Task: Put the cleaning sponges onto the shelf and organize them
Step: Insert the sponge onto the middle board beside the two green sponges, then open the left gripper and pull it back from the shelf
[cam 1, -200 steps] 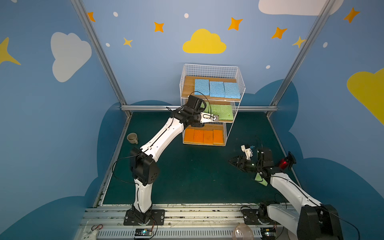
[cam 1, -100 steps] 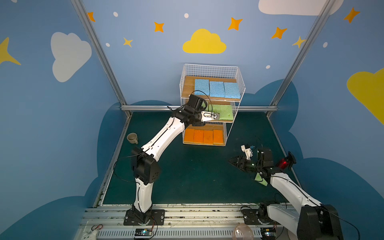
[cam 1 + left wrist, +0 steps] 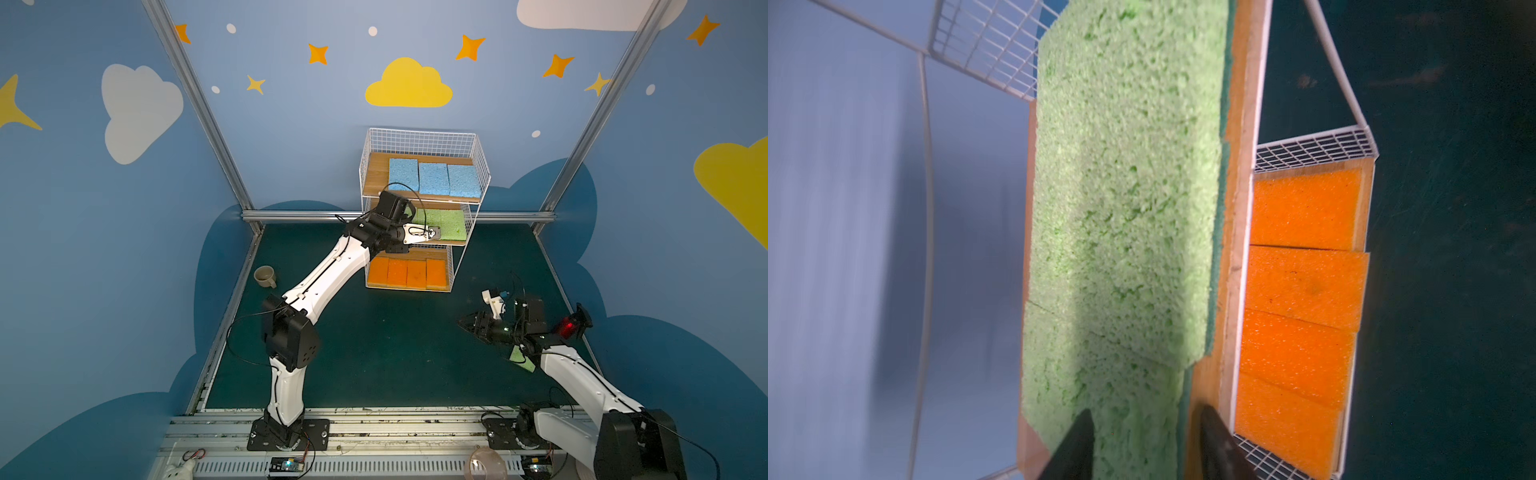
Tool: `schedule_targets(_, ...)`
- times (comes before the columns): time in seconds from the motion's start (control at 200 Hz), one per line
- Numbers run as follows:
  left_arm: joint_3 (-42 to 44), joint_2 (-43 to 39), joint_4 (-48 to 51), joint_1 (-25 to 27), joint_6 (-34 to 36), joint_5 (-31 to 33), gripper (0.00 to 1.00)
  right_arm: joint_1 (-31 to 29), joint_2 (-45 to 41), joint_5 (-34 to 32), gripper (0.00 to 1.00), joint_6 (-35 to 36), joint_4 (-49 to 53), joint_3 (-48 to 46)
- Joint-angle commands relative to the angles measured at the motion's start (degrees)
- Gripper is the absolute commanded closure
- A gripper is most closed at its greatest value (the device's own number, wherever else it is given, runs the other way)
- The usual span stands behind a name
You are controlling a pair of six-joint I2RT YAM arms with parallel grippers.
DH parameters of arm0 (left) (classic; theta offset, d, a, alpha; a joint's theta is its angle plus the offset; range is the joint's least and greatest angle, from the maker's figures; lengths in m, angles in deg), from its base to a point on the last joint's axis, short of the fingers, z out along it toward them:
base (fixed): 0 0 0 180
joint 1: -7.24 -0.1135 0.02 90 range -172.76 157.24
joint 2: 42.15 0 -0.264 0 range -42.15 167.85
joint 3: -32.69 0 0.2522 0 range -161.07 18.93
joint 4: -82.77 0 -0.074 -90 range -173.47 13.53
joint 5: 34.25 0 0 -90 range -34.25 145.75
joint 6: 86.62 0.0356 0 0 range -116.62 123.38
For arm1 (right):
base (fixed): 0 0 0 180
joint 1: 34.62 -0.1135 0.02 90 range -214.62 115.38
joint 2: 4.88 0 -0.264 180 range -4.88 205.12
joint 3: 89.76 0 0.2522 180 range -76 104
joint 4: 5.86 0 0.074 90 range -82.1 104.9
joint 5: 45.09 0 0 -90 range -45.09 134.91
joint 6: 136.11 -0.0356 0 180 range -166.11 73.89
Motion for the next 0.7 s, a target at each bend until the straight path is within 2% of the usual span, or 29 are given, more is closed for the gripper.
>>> schedule_targets(0.0, 2.9, -1.65, 1.8, 0.19, -0.98, -0.32, 0.37, -0.27, -1.09, 0.43, 0.4, 0.71, 0.71, 1.1)
schedule_targets(0.06, 3.67, -2.53, 1.29, 0.21, -1.52, -0.27, 0.28, -0.27, -1.3, 0.26, 0.4, 0.8, 1.03, 1.14)
schedule_targets(0.15, 5.44, -4.34, -0.19, 0.27, -2.09, -0.31, 0.01, -0.16, -1.53, -0.09, 0.4, 1.17, 2.39, 1.92)
schedule_targets(0.265, 7.65, -7.19, -1.75, 0.73, -2.72, -0.32, 0.0, -0.09, -2.85, -1.76, 0.4, 1.63, 5.79, 3.29)
schedule_targets(0.455, 15.36, -13.93, -7.23, 3.27, -5.19, -0.34, 0.0, 0.08, -6.63, -9.39, 0.4, -1.39, 11.6, 3.96)
schedule_targets(0.546, 19.59, -17.57, -10.44, 5.58, -8.1, 0.56, 0.0, 0.17, -8.77, -15.5, 0.4, -3.71, 15.04, 3.73)
schedule_targets(0.601, 22.4, -19.81, -11.98, 7.55, -10.86, 1.4, 0.0, 0.32, -10.33, -21.47, 0.4, -5.56, 17.84, 3.27)
schedule_targets(0.696, 27.41, -23.42, -15.14, 11.91, -16.96, 4.46, 0.0, 1.41, -14.07, -28.32, 0.39, -5.4, 22.91, 2.86)
